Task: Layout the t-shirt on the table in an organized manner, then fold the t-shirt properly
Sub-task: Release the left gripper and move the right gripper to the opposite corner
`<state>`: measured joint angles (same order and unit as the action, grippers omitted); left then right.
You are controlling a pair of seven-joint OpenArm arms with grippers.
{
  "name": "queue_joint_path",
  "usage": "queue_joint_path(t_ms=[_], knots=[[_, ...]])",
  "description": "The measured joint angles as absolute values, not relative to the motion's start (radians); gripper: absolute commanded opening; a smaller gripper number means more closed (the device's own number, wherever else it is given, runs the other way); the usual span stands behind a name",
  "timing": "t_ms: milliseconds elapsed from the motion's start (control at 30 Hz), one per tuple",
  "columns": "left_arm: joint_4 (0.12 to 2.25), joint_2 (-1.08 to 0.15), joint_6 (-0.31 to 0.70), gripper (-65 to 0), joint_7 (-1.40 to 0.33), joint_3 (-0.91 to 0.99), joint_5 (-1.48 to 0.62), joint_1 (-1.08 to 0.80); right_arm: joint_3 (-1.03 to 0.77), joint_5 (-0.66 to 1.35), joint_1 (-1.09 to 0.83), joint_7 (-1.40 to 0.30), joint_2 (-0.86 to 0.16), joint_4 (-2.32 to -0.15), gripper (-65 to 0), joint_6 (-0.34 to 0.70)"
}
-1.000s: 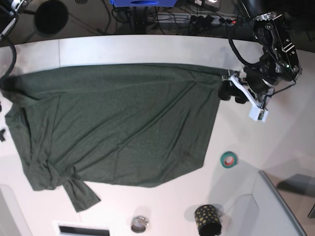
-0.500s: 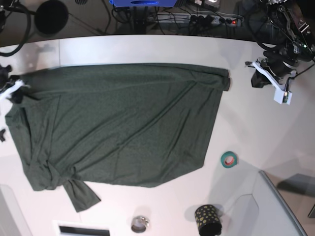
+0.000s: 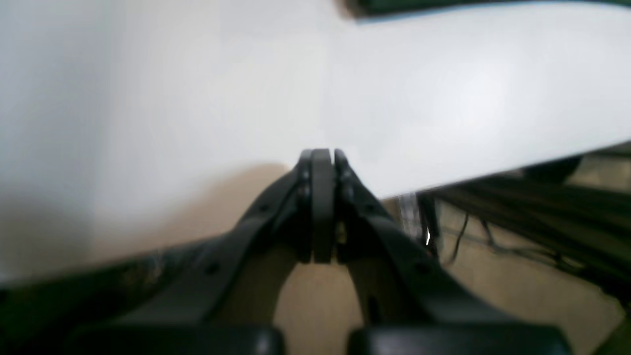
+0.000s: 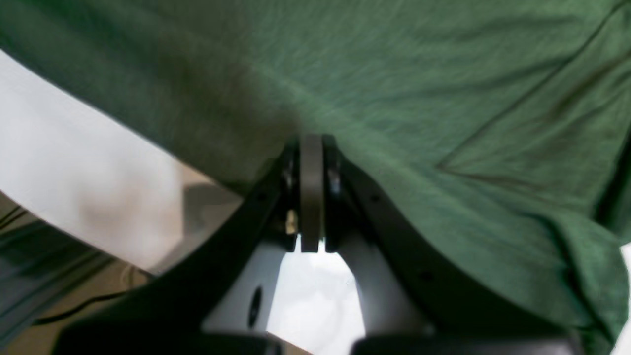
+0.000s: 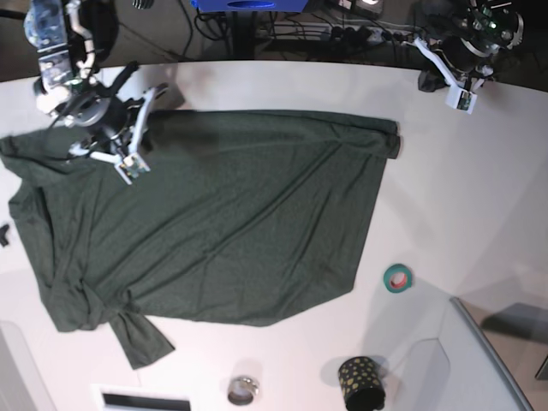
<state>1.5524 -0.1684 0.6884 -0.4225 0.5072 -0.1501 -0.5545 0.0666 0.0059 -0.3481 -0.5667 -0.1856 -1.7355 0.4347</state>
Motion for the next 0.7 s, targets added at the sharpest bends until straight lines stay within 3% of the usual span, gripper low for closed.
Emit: queue_joint_path(t_ms=[100, 233, 333, 400, 700], knots=[[1.610, -0.091, 0.690, -65.0, -0.419, 0.510, -0.163, -0.529, 0.038, -0.068, -0.337, -0.551, -0.116, -1.728, -64.5, 0.428], [1.678, -0.024, 0.697, -65.0, -0.569, 0.503, -0.168, -0.465, 0.033, -0.088, -0.337, -0.553, -0.123, -1.687, -64.7, 0.430], [1.688, 0.004, 0.693, -50.2, -0.599, 0.509, -0.164, -0.452, 0.020, -0.087, -0.347, -0.555, -0.123, -1.680, -64.8, 0.429], [1.682, 0.028, 0.693, -44.6, -0.599, 0.514, -0.174, -0.452, -0.015, -0.075, -0.347, -0.544, -0.122, -1.680, -64.8, 0.443], [1.503, 0.001, 0.688, -44.4, -0.604, 0.517, -0.547, -0.427, -0.112, -0.080, -0.344, -0.549, -0.126, -1.666, -64.8, 0.438]])
